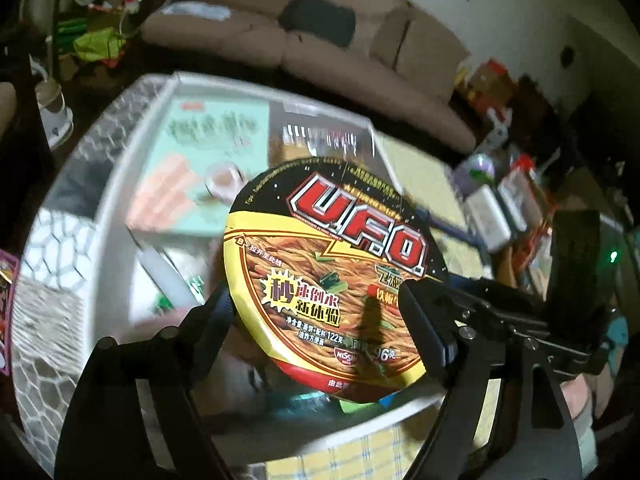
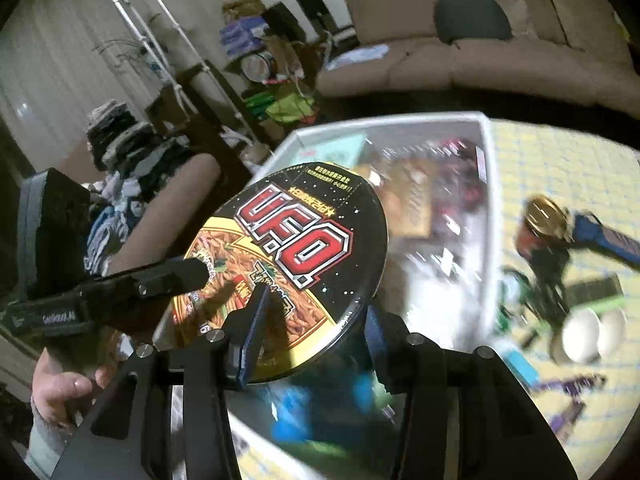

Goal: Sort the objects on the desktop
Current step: 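Carry the UFO noodle bowl over the white box with the right tool, then lower the noodle bowl into the white box and open the right tool, then move both tools back over the table clutter, then grasp a white paper cup with the left tool while the right tool grasps another cup, then carry both white cups over the white box and open both tools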

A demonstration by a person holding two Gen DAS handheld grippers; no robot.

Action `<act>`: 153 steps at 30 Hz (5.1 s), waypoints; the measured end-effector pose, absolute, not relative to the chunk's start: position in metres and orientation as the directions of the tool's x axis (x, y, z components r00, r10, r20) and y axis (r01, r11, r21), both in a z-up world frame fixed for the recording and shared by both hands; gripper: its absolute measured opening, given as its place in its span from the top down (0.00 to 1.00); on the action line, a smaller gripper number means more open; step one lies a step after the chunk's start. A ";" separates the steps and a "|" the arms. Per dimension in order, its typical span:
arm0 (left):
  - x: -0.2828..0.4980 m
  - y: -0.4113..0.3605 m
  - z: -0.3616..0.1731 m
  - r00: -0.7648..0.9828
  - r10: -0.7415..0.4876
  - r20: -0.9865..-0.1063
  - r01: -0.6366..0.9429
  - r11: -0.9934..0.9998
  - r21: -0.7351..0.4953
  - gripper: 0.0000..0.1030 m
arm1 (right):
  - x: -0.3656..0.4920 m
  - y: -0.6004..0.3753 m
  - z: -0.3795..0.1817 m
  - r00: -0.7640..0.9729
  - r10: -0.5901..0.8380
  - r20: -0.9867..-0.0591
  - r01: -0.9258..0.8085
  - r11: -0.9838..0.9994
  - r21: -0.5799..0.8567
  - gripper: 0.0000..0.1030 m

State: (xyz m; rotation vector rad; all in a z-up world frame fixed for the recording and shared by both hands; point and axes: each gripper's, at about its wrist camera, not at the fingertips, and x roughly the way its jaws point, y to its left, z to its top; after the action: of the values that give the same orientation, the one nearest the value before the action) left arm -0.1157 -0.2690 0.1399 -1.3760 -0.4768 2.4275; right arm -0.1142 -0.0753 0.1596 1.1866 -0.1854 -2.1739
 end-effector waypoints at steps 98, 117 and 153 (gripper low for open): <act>-0.155 0.010 0.101 -0.370 0.252 -0.894 -0.303 -0.943 -0.140 0.26 | -0.103 0.208 0.124 -0.550 -0.418 -0.723 0.165 -0.903 0.396 0.39; -0.200 0.055 0.050 -0.294 0.073 -0.953 -0.383 -0.923 0.047 0.74 | -0.180 0.192 0.045 -0.404 -0.416 -0.815 0.113 -0.907 0.406 0.77; -0.119 -0.160 0.195 -0.455 0.272 -0.848 -0.199 -0.959 -0.200 0.96 | -0.185 0.147 0.067 -0.401 -0.295 -0.867 0.079 -0.954 0.288 0.84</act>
State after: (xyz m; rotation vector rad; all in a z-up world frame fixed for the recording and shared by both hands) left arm -0.1188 -0.1603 0.1954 -1.4566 -0.1040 2.4643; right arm -0.1852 0.1468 0.0667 1.5715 -0.2953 -2.4386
